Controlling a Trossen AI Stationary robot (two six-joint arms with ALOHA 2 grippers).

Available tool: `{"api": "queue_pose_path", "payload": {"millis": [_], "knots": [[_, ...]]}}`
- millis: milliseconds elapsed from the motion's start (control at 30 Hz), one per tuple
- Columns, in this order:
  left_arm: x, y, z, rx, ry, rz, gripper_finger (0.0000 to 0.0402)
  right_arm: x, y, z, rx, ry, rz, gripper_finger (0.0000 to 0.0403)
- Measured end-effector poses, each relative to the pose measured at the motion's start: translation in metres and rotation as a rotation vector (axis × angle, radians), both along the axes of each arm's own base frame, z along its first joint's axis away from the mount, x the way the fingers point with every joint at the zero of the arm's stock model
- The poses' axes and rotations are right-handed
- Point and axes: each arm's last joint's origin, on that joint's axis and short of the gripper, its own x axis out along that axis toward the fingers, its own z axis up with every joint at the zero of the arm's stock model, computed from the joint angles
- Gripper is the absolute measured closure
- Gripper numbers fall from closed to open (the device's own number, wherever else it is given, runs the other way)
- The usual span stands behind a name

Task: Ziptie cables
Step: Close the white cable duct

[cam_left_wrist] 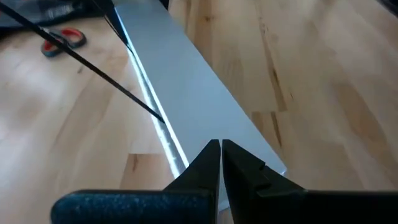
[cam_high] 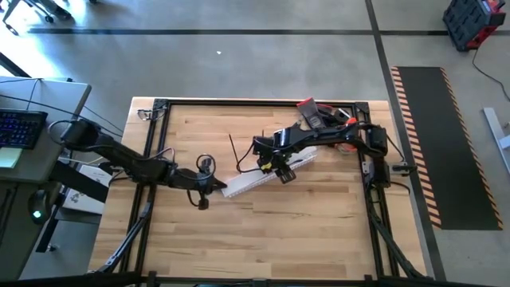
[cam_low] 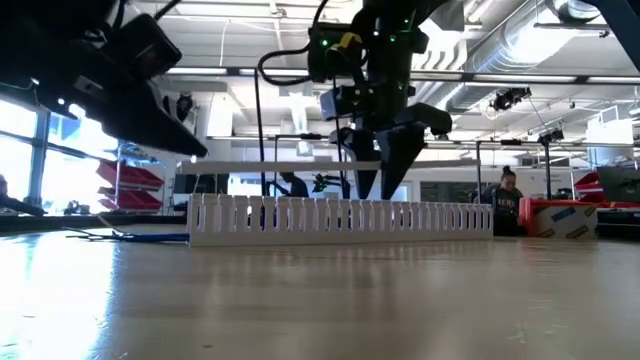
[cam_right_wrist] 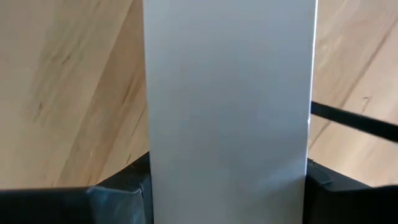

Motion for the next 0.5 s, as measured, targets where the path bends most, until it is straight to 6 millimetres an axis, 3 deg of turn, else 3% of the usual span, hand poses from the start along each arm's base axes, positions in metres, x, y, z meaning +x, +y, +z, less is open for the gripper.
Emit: {"api": "queue_pose_path", "payload": {"millis": [300,500], "knots": [[0.008,0.001,-0.022,-0.008,0.093,0.012,0.0402,0.001,-0.001,-0.003,0.006,0.009,-0.003,0.0208],[0.01,0.004,-0.026,0.015,0.101,0.016,0.0401,0.0,-0.002,-0.004,0.028,0.011,-0.008,0.0208]]}}
